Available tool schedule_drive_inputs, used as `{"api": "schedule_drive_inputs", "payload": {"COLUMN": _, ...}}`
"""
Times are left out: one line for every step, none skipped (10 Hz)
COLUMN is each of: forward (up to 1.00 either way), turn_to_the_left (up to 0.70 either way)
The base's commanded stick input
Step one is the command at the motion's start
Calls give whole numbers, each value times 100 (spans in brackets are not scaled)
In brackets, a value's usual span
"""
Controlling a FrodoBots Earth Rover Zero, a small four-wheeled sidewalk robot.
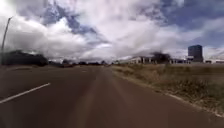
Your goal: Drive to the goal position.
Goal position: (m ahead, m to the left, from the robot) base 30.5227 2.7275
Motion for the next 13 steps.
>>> {"api": "schedule_drive_inputs", "payload": {"forward": 70, "turn_to_the_left": 0}}
{"api": "schedule_drive_inputs", "payload": {"forward": 70, "turn_to_the_left": 0}}
{"api": "schedule_drive_inputs", "payload": {"forward": 70, "turn_to_the_left": 0}}
{"api": "schedule_drive_inputs", "payload": {"forward": 70, "turn_to_the_left": 0}}
{"api": "schedule_drive_inputs", "payload": {"forward": 70, "turn_to_the_left": 0}}
{"api": "schedule_drive_inputs", "payload": {"forward": 70, "turn_to_the_left": 0}}
{"api": "schedule_drive_inputs", "payload": {"forward": 70, "turn_to_the_left": 0}}
{"api": "schedule_drive_inputs", "payload": {"forward": 70, "turn_to_the_left": 0}}
{"api": "schedule_drive_inputs", "payload": {"forward": 70, "turn_to_the_left": 0}}
{"api": "schedule_drive_inputs", "payload": {"forward": 70, "turn_to_the_left": 0}}
{"api": "schedule_drive_inputs", "payload": {"forward": 70, "turn_to_the_left": 0}}
{"api": "schedule_drive_inputs", "payload": {"forward": 70, "turn_to_the_left": 0}}
{"api": "schedule_drive_inputs", "payload": {"forward": 70, "turn_to_the_left": 0}}
